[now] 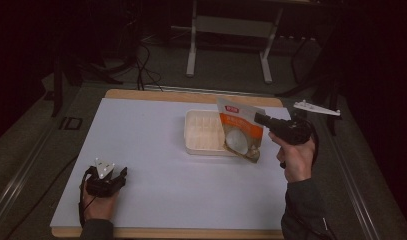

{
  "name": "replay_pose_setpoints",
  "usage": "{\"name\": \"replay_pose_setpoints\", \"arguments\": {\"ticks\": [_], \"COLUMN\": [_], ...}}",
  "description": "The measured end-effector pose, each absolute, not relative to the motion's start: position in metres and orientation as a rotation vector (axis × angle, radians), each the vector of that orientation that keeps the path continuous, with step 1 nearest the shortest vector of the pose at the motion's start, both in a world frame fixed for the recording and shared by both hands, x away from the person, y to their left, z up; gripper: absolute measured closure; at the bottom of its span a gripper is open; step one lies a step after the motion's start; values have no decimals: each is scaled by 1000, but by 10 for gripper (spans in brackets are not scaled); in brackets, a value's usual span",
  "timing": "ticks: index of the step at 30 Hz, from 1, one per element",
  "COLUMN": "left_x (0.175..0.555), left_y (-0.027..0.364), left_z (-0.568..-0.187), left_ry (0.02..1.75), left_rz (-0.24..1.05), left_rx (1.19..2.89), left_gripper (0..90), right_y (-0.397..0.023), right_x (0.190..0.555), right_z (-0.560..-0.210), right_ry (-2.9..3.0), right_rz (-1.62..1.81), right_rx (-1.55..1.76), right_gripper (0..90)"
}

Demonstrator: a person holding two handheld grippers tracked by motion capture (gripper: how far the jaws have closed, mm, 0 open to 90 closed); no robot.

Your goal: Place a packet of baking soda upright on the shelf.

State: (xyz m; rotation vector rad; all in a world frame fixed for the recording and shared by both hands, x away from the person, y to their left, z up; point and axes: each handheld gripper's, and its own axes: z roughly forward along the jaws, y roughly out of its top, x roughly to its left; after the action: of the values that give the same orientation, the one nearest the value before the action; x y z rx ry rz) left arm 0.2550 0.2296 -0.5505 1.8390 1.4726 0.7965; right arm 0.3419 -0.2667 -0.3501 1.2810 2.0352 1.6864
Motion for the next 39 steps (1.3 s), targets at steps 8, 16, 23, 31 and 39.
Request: {"name": "replay_pose_setpoints", "arguments": {"ticks": [8, 16, 23, 31, 39], "left_x": [255, 255, 255, 255, 255], "left_y": [229, 229, 229, 230, 229], "left_z": [-551, -551, -551, -551, -551], "left_ry": [1474, 1472, 1472, 1474, 1472], "left_rz": [795, 795, 795, 792, 794], "left_rx": [1839, 1838, 1838, 1837, 1838], "left_gripper": [505, 505, 504, 505, 505], "right_y": [-264, -262, -263, -265, -269], "right_x": [347, 353, 359, 367, 373], "right_z": [-345, -343, -343, -346, -349], "right_ry": [1987, 1932, 1857, 1805, 1767], "right_rz": [1685, 1662, 1657, 1639, 1651], "right_rx": [1301, 1331, 1369, 1417, 1452], "right_gripper": [900, 900, 900, 900, 900]}}
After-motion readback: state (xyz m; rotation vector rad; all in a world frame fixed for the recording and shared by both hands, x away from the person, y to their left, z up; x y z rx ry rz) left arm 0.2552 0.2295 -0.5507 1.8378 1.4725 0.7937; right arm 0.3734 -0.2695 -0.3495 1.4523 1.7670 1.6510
